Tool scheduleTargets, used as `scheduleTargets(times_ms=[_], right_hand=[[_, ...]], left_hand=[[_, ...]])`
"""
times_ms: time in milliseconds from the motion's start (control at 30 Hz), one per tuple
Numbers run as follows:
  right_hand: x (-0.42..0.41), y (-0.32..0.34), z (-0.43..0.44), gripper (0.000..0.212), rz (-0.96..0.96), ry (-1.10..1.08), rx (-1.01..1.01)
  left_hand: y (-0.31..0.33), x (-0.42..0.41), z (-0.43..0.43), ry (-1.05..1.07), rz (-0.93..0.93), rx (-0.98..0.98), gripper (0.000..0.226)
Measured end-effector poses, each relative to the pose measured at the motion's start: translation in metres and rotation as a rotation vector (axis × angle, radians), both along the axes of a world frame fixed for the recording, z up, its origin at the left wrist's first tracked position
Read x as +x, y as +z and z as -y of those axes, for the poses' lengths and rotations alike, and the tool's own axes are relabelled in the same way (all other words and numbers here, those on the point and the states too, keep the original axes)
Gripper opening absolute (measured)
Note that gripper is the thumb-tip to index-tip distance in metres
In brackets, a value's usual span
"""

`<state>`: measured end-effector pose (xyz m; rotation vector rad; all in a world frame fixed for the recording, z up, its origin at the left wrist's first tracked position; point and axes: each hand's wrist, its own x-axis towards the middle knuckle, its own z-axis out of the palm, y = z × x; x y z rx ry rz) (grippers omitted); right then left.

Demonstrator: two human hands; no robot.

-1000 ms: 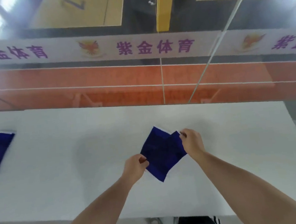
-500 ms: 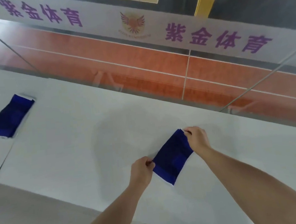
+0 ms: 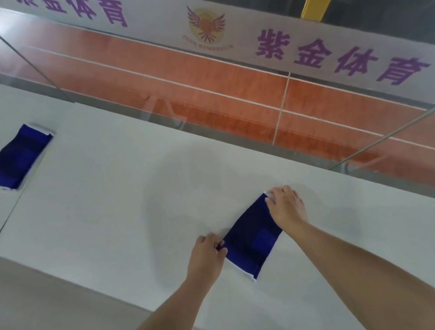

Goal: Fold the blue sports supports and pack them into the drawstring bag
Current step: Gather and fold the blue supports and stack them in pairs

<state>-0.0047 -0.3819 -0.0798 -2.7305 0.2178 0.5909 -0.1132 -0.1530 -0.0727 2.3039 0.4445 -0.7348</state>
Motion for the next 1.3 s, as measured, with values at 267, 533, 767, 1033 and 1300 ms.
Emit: scheduleTargets(times_ms=[267, 533, 767, 1033, 1300], right_hand=[[-0.027, 0.011, 0.019, 0.038, 0.02, -0.103, 0.006], [-0.109, 0.013, 0.028, 0.028, -0.237, -0.291, 0.238], [-0.158, 0.015, -0.01, 0.033, -0.446, -0.644, 0.548], [-0.159, 0.028, -0.013, 0.008, -0.288, -0.835, 0.64], [-0.171, 0.025, -0.007, 0.019, -0.221, -0.832, 0.53]], left_hand=[[0.002, -0.015, 0.006, -0.033, 0.049, 0.036, 0.016], [0.016, -0.01, 0.014, 0.125, -0.172, -0.054, 0.028], [0.017, -0.02, 0.02, 0.387, -0.25, -0.352, 0.017], [0.016, -0.024, 0.023, 0.318, -0.281, -0.37, 0.019], [0.005, -0.039, 0.029, 0.059, -0.274, -0.234, 0.022]])
